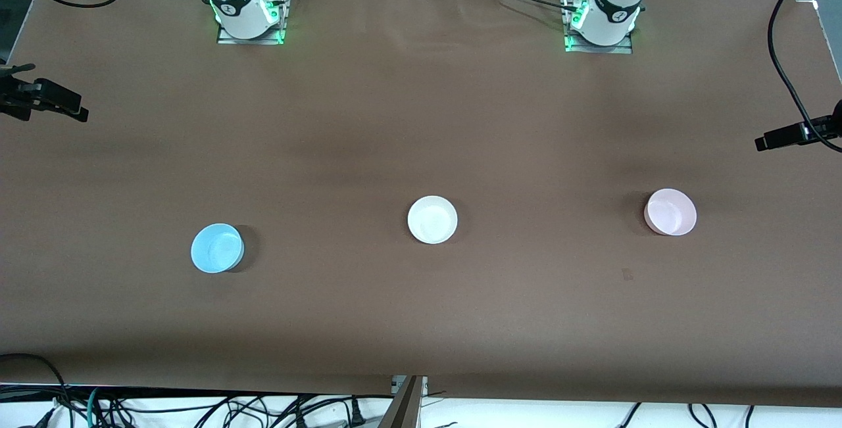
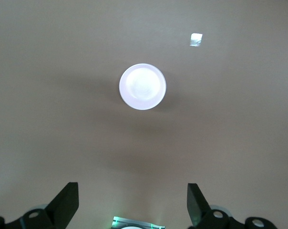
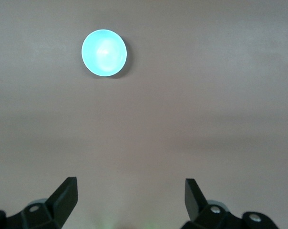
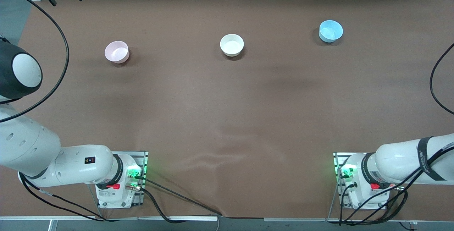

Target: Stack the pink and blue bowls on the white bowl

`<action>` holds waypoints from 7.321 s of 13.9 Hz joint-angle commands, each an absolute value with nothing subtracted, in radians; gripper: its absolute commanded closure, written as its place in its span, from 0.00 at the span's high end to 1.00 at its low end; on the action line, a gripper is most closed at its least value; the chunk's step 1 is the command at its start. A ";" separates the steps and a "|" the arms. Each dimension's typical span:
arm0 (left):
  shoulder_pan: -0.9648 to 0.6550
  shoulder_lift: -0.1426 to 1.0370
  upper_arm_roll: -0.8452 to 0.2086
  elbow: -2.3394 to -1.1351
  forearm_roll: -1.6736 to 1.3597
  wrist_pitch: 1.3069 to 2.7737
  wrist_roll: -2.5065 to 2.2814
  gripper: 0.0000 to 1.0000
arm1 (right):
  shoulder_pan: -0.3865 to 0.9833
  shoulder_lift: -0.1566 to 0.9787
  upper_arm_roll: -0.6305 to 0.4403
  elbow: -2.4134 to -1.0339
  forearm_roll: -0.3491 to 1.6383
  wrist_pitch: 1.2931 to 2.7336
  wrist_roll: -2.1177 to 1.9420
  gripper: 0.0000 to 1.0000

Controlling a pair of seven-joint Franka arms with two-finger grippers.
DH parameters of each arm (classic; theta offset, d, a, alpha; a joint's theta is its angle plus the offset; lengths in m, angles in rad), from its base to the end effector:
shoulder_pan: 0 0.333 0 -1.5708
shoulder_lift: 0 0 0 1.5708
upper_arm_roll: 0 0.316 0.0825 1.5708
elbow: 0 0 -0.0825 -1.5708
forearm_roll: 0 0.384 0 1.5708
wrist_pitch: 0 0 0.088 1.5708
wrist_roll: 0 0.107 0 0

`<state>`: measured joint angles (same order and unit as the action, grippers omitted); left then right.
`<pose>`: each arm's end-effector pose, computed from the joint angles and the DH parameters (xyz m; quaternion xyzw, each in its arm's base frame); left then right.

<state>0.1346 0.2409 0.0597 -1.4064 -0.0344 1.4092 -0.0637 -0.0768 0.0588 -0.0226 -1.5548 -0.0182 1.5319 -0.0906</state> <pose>0.5951 0.1087 0.5486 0.9847 0.1270 -0.1177 0.0177 0.5641 -0.0579 0.5958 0.9991 -0.0044 -0.0416 0.0058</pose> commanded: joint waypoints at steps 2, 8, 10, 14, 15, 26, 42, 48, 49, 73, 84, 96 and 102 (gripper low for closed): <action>0.158 0.293 0.060 -1.508 -0.037 1.553 -0.046 1.00 | -0.075 0.069 -0.020 -1.522 -0.029 1.512 -0.077 0.99; 0.190 0.383 0.094 -1.745 -0.072 2.003 0.171 1.00 | -0.075 0.107 -0.021 -1.461 -0.029 1.514 -0.019 0.99; 0.202 0.429 0.113 -1.796 -0.191 2.115 0.279 1.00 | -0.072 0.113 -0.020 -1.448 -0.028 1.509 0.060 0.99; 0.225 0.520 0.126 -1.804 -0.394 2.184 0.507 1.00 | -0.078 0.114 -0.021 -1.450 -0.002 1.509 0.081 0.99; 0.225 0.532 0.127 -1.804 -0.417 2.186 0.520 1.00 | -0.081 0.114 -0.028 -1.450 0.018 1.508 0.081 0.99; 0.235 0.561 0.127 -1.882 -0.531 2.278 0.739 0.38 | -0.083 0.121 -0.046 -1.448 0.038 1.520 0.087 0.99; 0.129 0.522 -0.188 -1.709 -0.425 2.184 0.127 0.00 | -0.081 0.127 -0.044 -1.448 0.061 1.520 0.089 0.99; 0.000 0.577 -0.343 -1.709 -0.353 2.365 -0.217 0.00 | -0.083 0.130 -0.044 -1.450 0.070 1.522 0.089 0.99; -0.038 0.592 -0.354 -1.707 -0.294 2.376 -0.313 0.00 | -0.083 0.144 -0.046 -1.448 0.095 1.526 0.089 0.99; -0.265 0.756 -0.370 -1.543 0.034 2.390 -0.707 0.00 | -0.023 0.756 -0.035 -1.462 0.198 2.224 0.071 0.98; -0.220 0.712 -0.368 -1.528 -0.001 2.334 -0.710 1.00 | -0.020 0.772 -0.035 -1.543 0.149 2.270 0.015 0.98; 0.012 0.321 -0.088 -1.387 0.003 1.651 -0.312 1.00 | -0.020 0.735 -0.034 -1.545 0.150 2.264 -0.011 0.08; 0.100 0.265 -0.049 -1.316 0.002 1.453 -0.189 1.00 | 0.032 0.672 -0.034 -1.525 0.152 2.208 0.102 0.00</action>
<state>0.0819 0.2763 -0.0437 -1.3450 0.0004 1.5164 -0.2105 0.0054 0.7058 -0.0343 -1.5232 0.1582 2.2439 0.0328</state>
